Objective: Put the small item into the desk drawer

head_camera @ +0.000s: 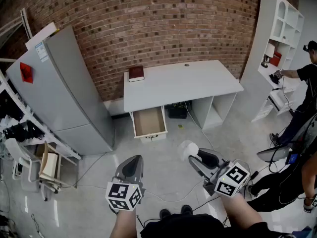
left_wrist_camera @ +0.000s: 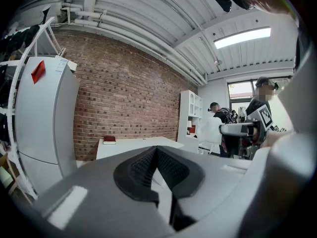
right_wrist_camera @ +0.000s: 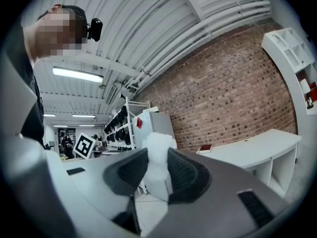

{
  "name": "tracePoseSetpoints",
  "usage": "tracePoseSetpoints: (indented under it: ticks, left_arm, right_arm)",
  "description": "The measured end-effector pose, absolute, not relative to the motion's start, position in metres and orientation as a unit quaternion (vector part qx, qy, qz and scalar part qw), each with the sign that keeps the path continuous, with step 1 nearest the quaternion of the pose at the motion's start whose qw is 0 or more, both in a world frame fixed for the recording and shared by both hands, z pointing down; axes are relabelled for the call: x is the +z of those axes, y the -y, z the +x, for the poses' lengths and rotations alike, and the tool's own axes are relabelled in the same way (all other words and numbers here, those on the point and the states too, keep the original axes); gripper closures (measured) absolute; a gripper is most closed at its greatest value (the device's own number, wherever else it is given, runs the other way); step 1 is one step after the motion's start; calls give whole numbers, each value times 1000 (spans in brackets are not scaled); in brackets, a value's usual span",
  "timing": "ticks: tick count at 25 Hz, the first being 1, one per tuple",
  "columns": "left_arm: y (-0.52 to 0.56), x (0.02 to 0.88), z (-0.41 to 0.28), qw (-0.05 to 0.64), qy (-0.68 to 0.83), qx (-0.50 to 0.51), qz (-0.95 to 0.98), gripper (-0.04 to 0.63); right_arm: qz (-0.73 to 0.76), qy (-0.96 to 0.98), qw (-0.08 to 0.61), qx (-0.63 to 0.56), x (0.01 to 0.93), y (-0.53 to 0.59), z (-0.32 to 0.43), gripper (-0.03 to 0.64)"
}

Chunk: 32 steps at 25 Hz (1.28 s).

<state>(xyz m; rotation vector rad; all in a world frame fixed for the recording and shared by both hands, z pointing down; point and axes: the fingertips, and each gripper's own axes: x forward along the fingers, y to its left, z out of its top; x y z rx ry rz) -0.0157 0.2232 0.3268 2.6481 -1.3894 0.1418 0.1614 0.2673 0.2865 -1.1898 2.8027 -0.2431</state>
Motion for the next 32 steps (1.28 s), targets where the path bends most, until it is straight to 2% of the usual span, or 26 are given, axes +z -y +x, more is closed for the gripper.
tracePoseSetpoints:
  ticks: [13,32]
  left_arm:
    - [-218,330,-26,71,459,40,885,586]
    - [-240,346,-113,88,473,32,876,586]
  right_arm:
    - [-394,-914,50,-84,290,-262,155,483]
    - [-394,-909,67,-121,300,-278,91,483]
